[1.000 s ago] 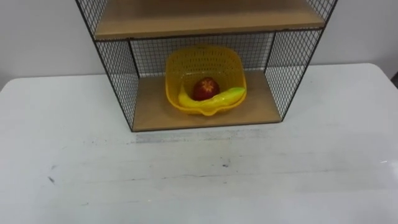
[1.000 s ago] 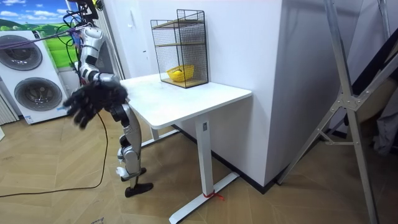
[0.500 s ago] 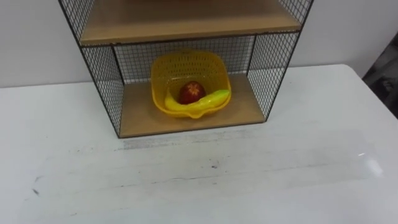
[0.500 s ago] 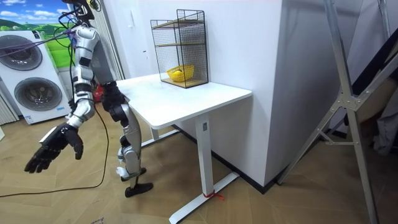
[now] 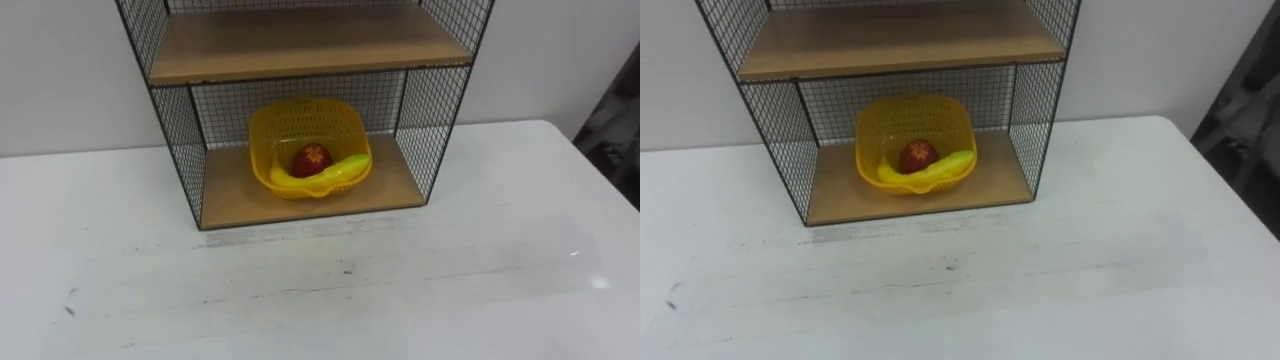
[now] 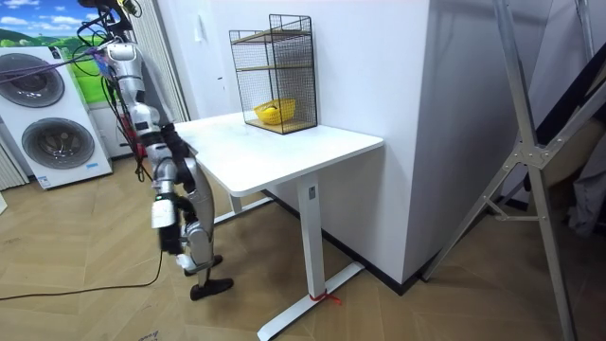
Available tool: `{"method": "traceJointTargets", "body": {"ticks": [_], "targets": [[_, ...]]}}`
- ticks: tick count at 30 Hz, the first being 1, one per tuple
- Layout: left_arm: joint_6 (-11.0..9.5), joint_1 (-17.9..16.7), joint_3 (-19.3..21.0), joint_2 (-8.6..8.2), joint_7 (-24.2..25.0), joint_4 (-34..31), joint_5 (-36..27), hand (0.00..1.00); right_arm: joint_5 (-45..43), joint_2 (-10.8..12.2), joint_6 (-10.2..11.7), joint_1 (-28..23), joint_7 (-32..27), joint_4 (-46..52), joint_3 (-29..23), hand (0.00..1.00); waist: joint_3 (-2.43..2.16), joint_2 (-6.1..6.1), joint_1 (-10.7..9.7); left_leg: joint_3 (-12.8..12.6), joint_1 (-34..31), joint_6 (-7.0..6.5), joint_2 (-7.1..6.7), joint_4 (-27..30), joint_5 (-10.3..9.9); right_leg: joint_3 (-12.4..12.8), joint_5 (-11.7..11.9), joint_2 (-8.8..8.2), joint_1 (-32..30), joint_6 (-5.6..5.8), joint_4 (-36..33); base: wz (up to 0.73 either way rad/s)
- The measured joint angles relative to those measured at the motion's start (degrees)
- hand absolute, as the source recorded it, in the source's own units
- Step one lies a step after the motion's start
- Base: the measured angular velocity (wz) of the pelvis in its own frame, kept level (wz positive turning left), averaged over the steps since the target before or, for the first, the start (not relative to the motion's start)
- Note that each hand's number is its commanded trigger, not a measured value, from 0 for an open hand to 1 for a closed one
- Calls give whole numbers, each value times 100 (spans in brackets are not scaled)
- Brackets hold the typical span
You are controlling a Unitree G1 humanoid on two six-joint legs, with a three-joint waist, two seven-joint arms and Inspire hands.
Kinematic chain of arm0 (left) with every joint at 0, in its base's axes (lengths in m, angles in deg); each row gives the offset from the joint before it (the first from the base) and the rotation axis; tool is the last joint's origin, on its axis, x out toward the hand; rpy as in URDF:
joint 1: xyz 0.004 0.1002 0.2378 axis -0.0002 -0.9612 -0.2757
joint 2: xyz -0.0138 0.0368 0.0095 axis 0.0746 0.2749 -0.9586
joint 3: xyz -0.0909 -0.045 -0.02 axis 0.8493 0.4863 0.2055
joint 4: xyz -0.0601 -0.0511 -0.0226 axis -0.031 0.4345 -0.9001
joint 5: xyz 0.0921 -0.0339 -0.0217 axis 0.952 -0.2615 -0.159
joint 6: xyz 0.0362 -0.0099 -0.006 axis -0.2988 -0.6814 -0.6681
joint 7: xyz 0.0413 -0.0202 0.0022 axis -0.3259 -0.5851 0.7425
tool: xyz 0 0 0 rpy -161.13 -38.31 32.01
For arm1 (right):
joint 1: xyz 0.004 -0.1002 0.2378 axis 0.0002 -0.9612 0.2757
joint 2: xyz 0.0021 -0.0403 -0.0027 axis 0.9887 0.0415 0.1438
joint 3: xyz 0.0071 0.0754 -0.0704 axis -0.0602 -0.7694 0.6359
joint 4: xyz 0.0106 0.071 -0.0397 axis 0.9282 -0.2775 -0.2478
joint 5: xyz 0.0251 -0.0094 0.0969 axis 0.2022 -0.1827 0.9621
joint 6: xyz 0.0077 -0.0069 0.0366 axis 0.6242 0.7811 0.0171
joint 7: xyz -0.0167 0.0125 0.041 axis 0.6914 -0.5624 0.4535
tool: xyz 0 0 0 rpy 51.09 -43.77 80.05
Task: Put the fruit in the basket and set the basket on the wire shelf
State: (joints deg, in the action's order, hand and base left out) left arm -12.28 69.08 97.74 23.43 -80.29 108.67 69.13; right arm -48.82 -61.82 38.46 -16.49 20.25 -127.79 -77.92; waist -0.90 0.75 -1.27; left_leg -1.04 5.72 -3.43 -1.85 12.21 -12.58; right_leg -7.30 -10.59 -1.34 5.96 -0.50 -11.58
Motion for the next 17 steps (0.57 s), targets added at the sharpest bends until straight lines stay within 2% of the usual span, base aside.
{"method": "traceJointTargets", "body": {"ticks": [1,2,3,4,5,6,8,11,14,16,17], "targets": [[9,46,-49,4,46,-54,126,0,-113,-10,-5,48,73,7,39,0,5,2,1,1,1,1,2,-9,2,1,1,7,5,-2,9,3],[13,134,-173,29,138,-134,324,0,-261,-25,-19,128,229,26,53,0,36,12,-8,20,3,7,1,-26,7,-20,3,24,17,-4,29,9],[7,213,-274,58,250,-190,507,0,-318,-25,-64,192,384,140,107,0,114,25,-4,31,-4,6,-5,-61,41,-62,7,34,12,-10,54,11],[1,217,-323,67,293,-222,603,0,-371,-21,-83,232,470,179,156,0,154,32,-10,36,-18,9,-5,-73,56,-67,16,36,7,-12,84,8],[66,311,-426,78,348,-259,765,0,-534,-3,-80,249,612,224,270,0,218,53,-1,36,-43,11,-4,-94,69,-67,27,40,-29,-18,98,5],[106,324,-477,77,362,-262,851,0,-609,16,-78,295,671,257,295,0,229,64,0,39,-74,12,-4,-94,71,-70,28,41,-55,-19,103,0],[213,351,-775,68,429,-259,1043,0,-729,52,-80,360,876,268,657,0,261,75,0,38,-159,19,7,-82,77,-70,57,56,-108,-31,140,0],[293,343,-995,43,515,-257,1221,0,-832,62,-78,384,1101,263,946,0,232,69,-1,40,-211,23,15,-70,87,-67,110,72,-92,-36,182,0],[380,320,-1139,40,623,-253,1470,0,-1179,75,-83,348,1244,207,1000,0,167,72,-3,40,-192,23,14,-64,86,-67,110,71,-60,-36,181,0],[452,320,-1172,35,676,-248,1520,0,-1381,76,-126,331,1291,198,1060,0,157,73,-2,40,-120,23,13,-70,86,-64,107,69,4,-34,183,0],[513,321,-1215,37,717,-225,1539,0,-1522,75,-186,267,1316,199,1167,0,134,62,-6,65,-77,22,12,-73,85,-61,91,60,8,-30,188,0]]}}
